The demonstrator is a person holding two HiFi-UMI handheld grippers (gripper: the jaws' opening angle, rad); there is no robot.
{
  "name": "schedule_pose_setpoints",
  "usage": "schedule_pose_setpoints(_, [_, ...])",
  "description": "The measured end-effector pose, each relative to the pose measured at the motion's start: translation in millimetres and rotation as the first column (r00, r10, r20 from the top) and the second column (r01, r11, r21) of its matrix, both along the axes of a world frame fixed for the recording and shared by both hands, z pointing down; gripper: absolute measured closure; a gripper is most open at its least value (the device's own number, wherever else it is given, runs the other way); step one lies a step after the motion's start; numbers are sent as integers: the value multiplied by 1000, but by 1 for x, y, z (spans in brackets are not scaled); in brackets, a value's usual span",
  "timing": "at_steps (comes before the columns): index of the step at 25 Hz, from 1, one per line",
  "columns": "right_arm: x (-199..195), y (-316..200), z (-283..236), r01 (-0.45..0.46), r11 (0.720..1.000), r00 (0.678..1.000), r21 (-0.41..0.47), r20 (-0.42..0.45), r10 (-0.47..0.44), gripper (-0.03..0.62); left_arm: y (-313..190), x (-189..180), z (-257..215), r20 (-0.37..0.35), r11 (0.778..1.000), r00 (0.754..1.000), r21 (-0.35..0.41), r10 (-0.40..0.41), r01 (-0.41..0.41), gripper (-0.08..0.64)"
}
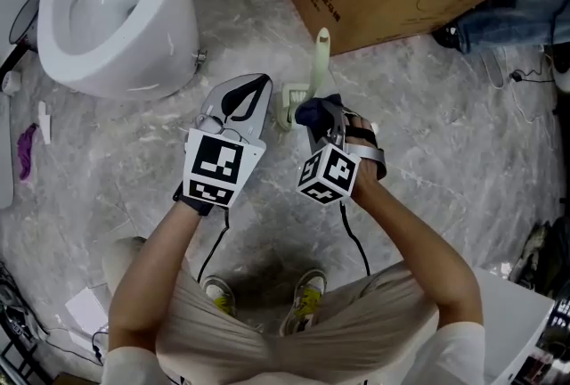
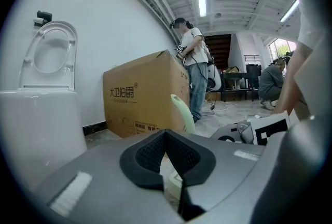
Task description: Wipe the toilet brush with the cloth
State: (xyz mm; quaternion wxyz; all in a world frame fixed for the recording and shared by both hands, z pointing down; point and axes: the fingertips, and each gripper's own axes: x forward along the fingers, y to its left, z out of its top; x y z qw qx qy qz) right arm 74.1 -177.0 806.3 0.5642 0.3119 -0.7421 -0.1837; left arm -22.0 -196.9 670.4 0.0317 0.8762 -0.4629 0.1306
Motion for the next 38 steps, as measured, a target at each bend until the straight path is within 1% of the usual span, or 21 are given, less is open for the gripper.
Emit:
schedule_pose_setpoints(2, [4,0,8,9,1000,1000,16,8,-9,413,-2,-2,2,4,1000,1000,-6,-10,10,558])
schedule_pose_setpoints(4, [15,0,3,17,999,1000,39,9,-17,413,-5,-4,0,-1,1000,1000,-4,-19,19,558])
schedule_pose_setpoints(6, [30,2,-19,-6,998,999,63,50,3,414,-8,-4,-3,-12,1000,1000,3,-22,22,558])
schedule_pose_setpoints(7, [36,2,-36,-28,996,996,88,86,21,414,-9,-3,-3,-18,1000,1000,4,-23,23,558])
schedule_pose_setpoints(9, [40,-7,-78,-86,983,982,161,181,56,414,-12,-2,-5,-33,1000,999,2,-25,26,558])
schedule_pose_setpoints(11, [37,-17,-116,-122,961,965,247,257,56,414,-14,1,-8,-48,1000,999,5,-19,20,558])
schedule_pose_setpoints(13, [28,-17,-139,-122,941,957,315,289,28,413,-13,6,-11,-48,1000,999,10,-3,3,558])
schedule_pose_setpoints(14, [23,-16,-144,-121,936,954,330,300,18,413,-12,7,-10,-44,1000,999,9,6,-5,558])
schedule_pose_setpoints(16, [15,-13,-144,-115,935,951,335,310,6,413,-9,7,-7,-32,1000,999,5,18,-18,558])
schedule_pose_setpoints(19, [7,-13,-131,-94,940,957,327,290,-5,413,-2,6,-3,-14,999,999,1,33,-33,558])
schedule_pose_setpoints(23, [6,-14,-112,-70,949,962,309,274,-18,413,6,9,-4,3,999,999,5,49,-49,558])
schedule_pose_setpoints(28, [5,-16,-93,-60,960,963,274,268,-17,413,11,7,-8,11,999,999,10,44,-44,558])
schedule_pose_setpoints(32, [1,-19,-80,-36,963,972,268,235,-29,412,14,4,-8,16,999,999,9,40,-40,558])
schedule_pose_setpoints(38, [-1,-17,-50,-10,979,979,203,202,-32,411,17,5,-4,31,999,998,2,49,-49,558])
